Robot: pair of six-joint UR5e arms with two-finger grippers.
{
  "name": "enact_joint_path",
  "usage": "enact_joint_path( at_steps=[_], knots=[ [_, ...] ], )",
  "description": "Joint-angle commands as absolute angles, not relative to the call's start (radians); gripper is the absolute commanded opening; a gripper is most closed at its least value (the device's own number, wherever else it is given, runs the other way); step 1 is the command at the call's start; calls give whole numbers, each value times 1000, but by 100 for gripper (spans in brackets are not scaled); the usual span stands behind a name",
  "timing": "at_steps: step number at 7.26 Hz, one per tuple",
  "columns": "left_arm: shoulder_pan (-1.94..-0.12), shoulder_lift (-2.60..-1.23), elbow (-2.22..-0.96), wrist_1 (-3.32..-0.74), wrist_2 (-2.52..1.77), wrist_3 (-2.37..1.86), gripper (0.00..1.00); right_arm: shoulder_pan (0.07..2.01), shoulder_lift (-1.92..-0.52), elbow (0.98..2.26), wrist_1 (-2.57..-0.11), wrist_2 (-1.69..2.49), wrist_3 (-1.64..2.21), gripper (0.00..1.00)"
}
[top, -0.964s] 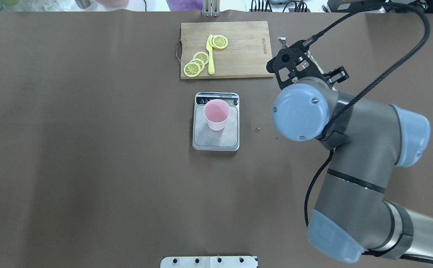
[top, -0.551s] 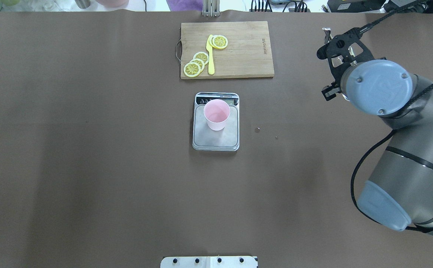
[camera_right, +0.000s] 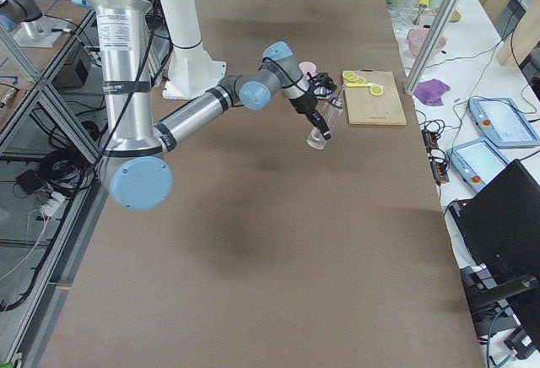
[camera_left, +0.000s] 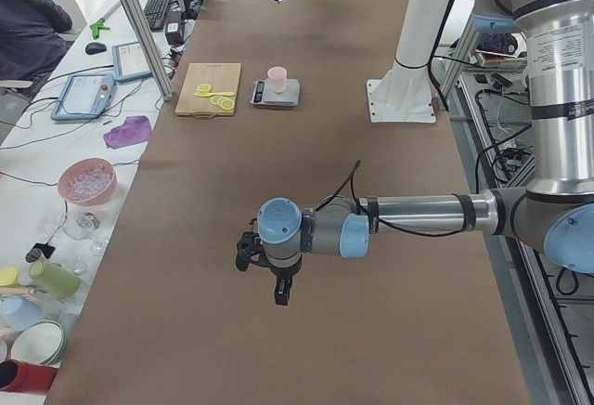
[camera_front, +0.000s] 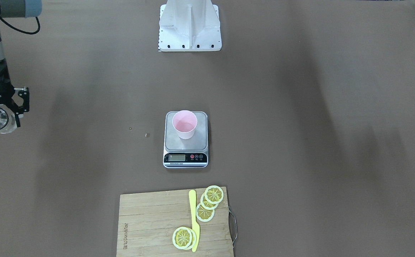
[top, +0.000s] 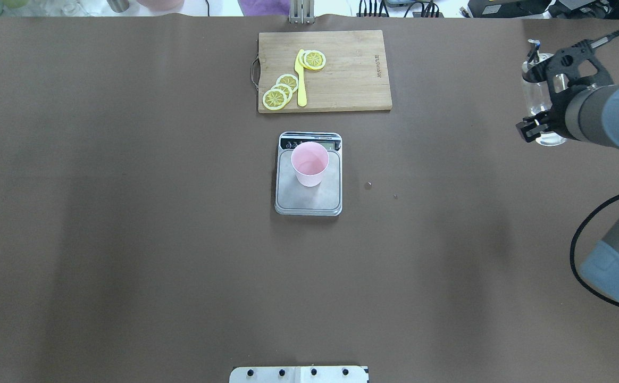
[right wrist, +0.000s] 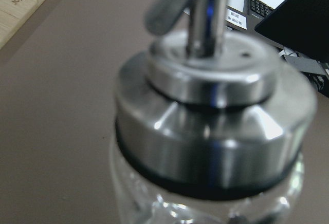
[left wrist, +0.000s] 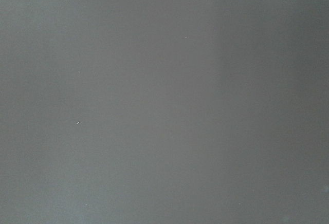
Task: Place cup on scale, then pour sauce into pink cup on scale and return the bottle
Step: 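Carry the sauce bottle with the right gripper away from the scale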
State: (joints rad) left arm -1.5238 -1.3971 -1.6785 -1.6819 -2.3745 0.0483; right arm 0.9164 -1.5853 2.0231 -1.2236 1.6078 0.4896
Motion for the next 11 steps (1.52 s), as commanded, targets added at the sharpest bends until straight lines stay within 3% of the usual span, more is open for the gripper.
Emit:
enact_joint_path(
  at_steps=[1, 4, 9, 11],
  knots=[
    [-1523, -1411, -1678, -1674, -2399, 43, 98, 1017, -1666, 1834, -905, 1677, 488, 0],
    [-1523, -1411, -1681, -1681, -2398, 46, 98, 1090, -1701, 1598, -521, 1736, 541, 0],
    [-1519, -1431, -1681, -1681, -2398, 46, 98, 1137, -1684, 1421, -275, 1770, 768, 0],
    [-1519, -1440, -1678, -1680, -2398, 46, 98, 1135, -1681, 1416, -268, 1718, 845, 0]
  ],
)
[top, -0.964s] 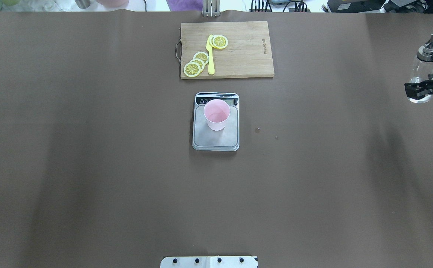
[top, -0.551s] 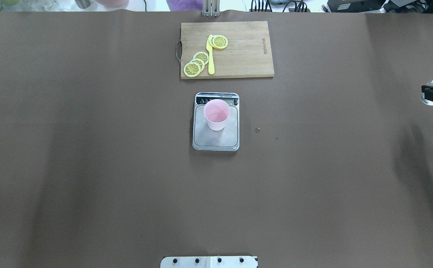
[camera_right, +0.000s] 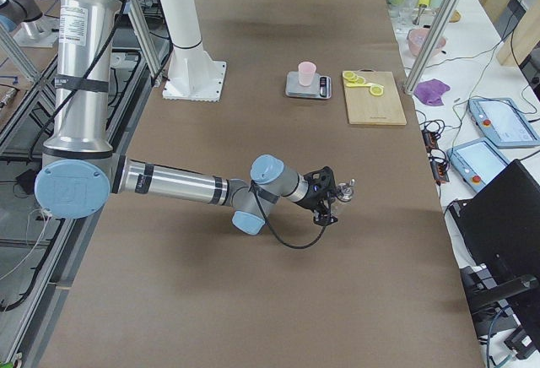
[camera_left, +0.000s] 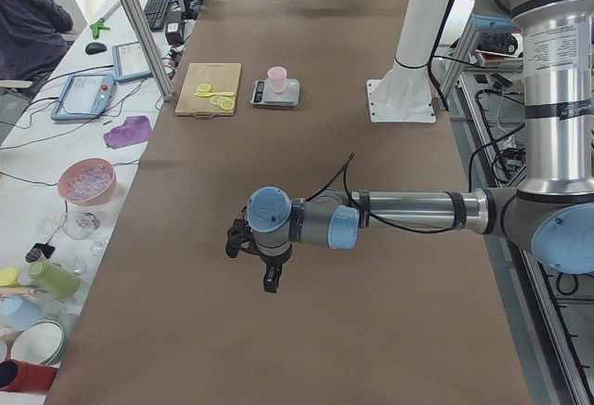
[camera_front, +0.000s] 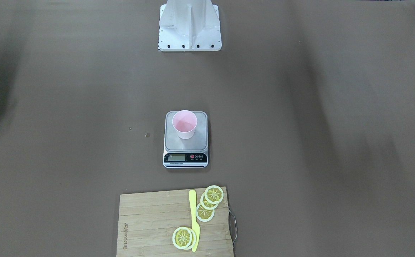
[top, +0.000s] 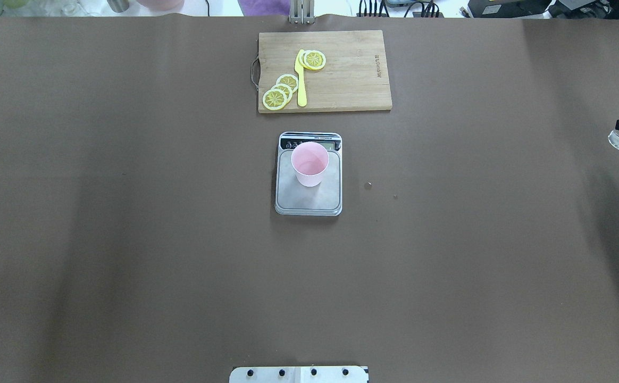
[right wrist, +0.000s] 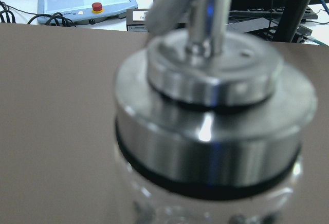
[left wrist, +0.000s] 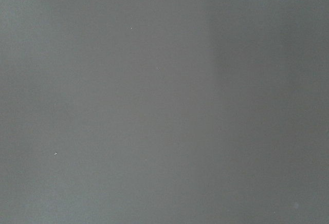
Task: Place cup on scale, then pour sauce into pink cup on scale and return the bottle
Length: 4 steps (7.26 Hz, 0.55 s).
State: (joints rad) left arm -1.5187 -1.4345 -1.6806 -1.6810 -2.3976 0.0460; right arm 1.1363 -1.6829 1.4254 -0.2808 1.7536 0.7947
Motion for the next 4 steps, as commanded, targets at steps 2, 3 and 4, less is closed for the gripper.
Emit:
enact_joint_path(
  at_steps=[2, 3, 4],
  knots=[
    [-1517, -1440, -1678, -1680, -2398, 43, 98, 1102, -1681, 1384, -229, 1648, 874, 0],
    [-1517, -1440, -1677, -1680, -2398, 43, 98, 1065, -1680, 1384, -229, 1590, 883, 0],
    [-1517, -1440, -1677, -1680, -2396, 43, 98, 1034, -1680, 1385, -229, 1548, 896, 0]
  ],
)
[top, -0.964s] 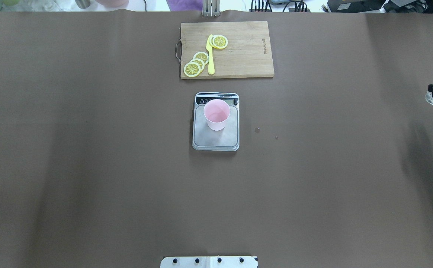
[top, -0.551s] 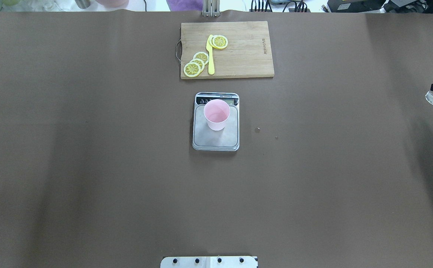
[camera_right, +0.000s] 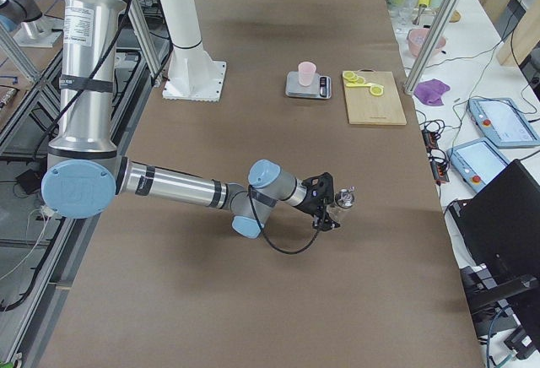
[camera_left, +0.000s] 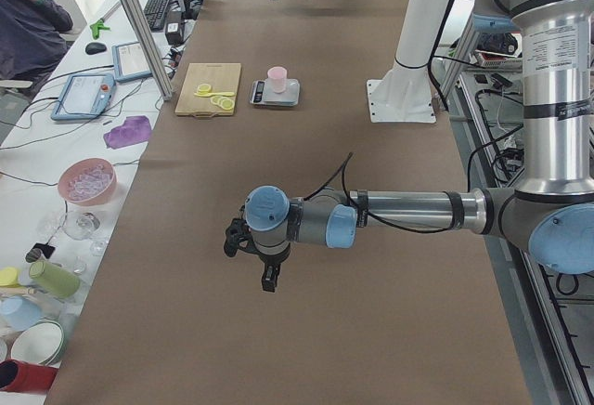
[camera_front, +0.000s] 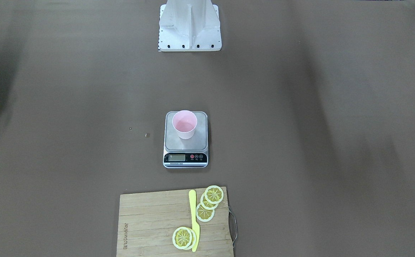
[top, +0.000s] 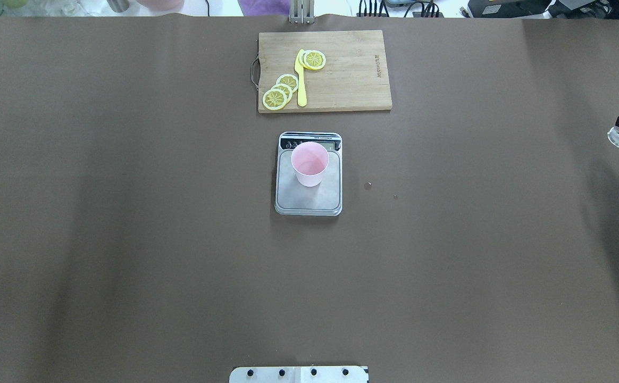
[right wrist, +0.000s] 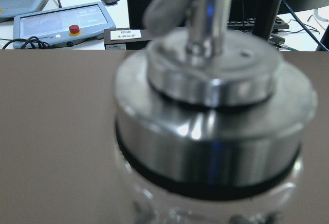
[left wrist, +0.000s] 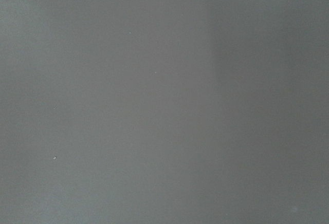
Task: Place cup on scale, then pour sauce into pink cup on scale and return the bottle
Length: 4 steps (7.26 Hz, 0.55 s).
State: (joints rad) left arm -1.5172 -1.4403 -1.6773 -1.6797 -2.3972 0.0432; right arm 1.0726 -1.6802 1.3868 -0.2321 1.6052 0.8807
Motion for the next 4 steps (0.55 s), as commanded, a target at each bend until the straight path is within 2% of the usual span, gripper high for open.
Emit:
enact_joint_path(
  at_steps=[1, 4],
  knots=[
    [-1517, -1440, -1675, -1680, -2398, 43, 98, 1010, -1681, 1385, -227, 1510, 897, 0],
    [-1517, -1440, -1674, -1680, -2396, 43, 98, 919, -1694, 1384, -225, 1381, 948, 0]
  ],
)
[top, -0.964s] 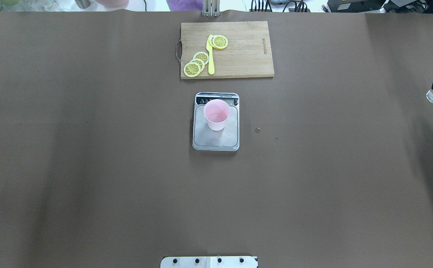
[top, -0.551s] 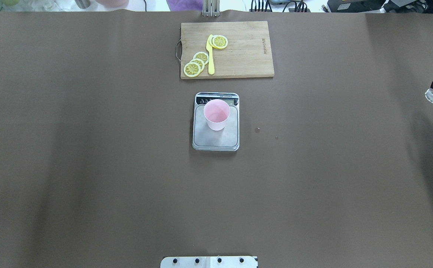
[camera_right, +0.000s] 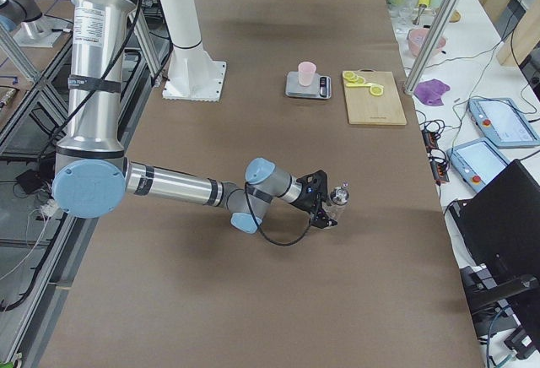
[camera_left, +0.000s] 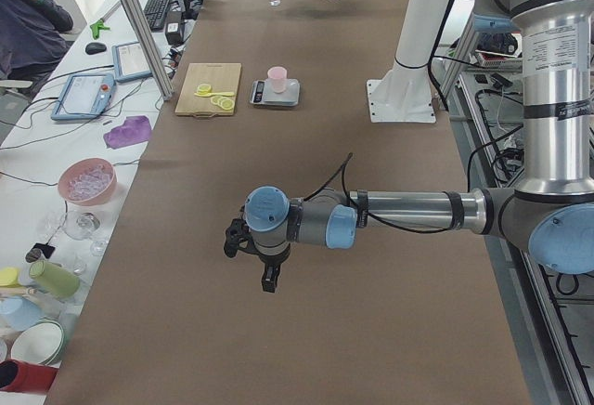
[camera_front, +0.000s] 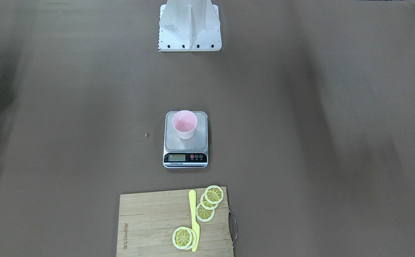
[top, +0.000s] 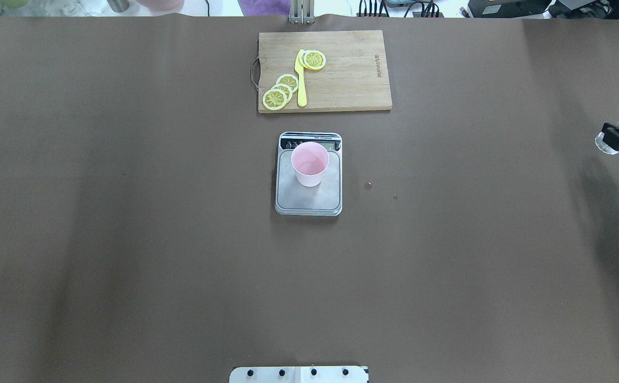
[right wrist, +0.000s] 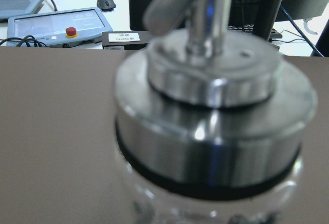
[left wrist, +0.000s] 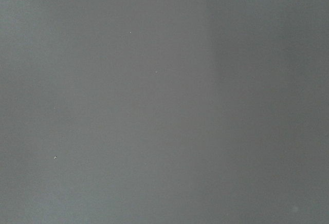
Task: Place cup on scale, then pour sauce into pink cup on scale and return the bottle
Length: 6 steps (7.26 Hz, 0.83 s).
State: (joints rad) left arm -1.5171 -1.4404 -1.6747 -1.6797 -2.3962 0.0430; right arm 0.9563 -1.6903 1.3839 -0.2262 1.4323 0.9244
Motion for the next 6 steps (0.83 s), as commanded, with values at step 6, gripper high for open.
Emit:
enact_joint_path(
  at_steps=[6],
  knots=[
    [-1517, -1440, -1675, -1681, -2396, 41, 98, 870, -1694, 1292, -80, 1284, 960, 0]
  ],
)
